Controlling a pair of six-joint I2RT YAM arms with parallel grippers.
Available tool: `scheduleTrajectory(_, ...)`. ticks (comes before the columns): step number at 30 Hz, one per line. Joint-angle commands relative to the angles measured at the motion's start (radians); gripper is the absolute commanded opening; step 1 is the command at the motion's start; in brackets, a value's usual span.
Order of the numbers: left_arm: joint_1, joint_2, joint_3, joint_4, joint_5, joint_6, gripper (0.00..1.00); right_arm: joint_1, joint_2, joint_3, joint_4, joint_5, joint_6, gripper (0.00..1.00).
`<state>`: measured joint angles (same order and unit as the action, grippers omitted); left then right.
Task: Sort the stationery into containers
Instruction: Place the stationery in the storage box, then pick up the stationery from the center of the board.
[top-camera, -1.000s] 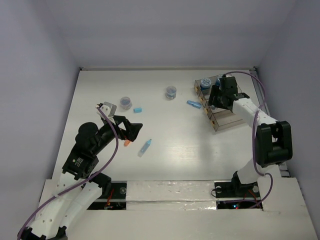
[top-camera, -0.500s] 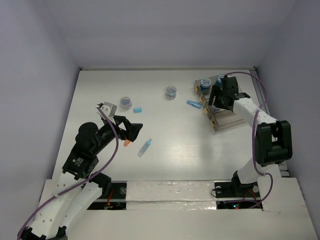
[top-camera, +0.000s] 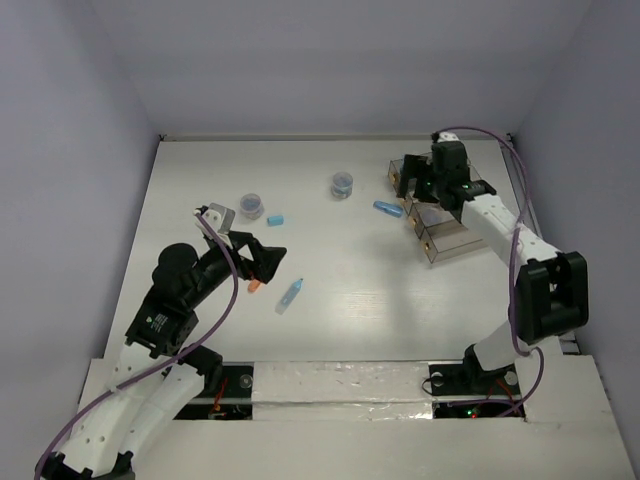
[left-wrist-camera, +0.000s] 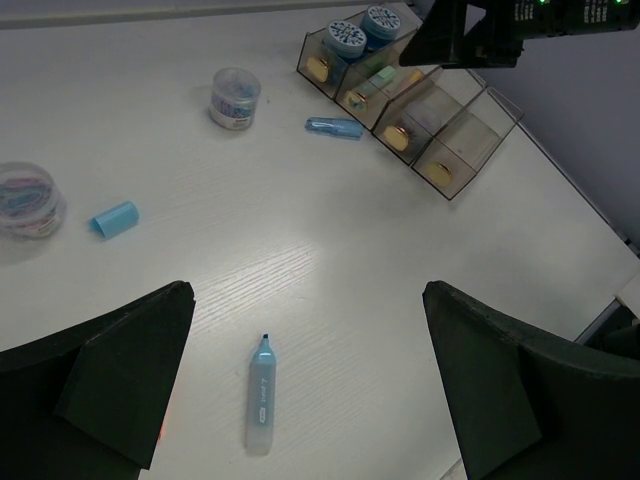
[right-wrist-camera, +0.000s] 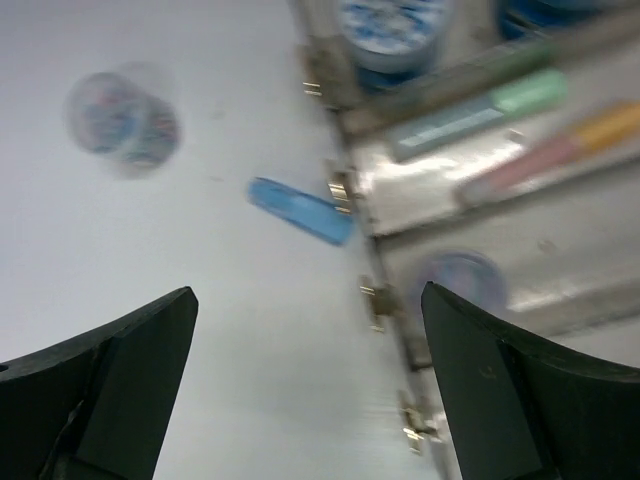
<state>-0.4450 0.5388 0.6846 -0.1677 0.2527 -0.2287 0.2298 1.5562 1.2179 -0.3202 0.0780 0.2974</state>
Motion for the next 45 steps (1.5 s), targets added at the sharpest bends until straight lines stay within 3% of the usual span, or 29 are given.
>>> scheduleTrajectory(1,0.003,0.010,0.010,0.051,0.014,0.005,0.99,0.135,0.092,0.133,0.076,-0.063,-0.050,1.00)
scheduleTrajectory(5,0.012,0.012,0.012,0.045,0.008,0.008,0.99,0.224,0.273,0.291,0.041,-0.001,-0.079,1.00)
scheduleTrajectory(17,0.012,0.015,0.013,0.045,0.010,0.012,0.99,0.263,0.740,0.799,-0.163,0.017,-0.124,1.00)
scheduleTrajectory(24,0.012,0.020,0.015,0.046,0.010,0.014,0.99,0.272,0.843,0.934,-0.152,0.052,-0.138,0.99)
scheduleTrajectory(31,0.012,0.020,0.015,0.046,0.014,0.014,0.99,0.272,0.884,1.011,-0.184,0.088,-0.161,0.82)
scheduleTrajectory(43,0.012,0.018,0.012,0.048,0.014,0.012,0.99,0.272,0.897,1.022,-0.227,0.068,-0.162,0.79)
scheduleTrajectory(45,0.012,0.016,0.012,0.046,0.016,0.012,0.99,0.272,0.897,1.019,-0.227,0.065,-0.158,0.54)
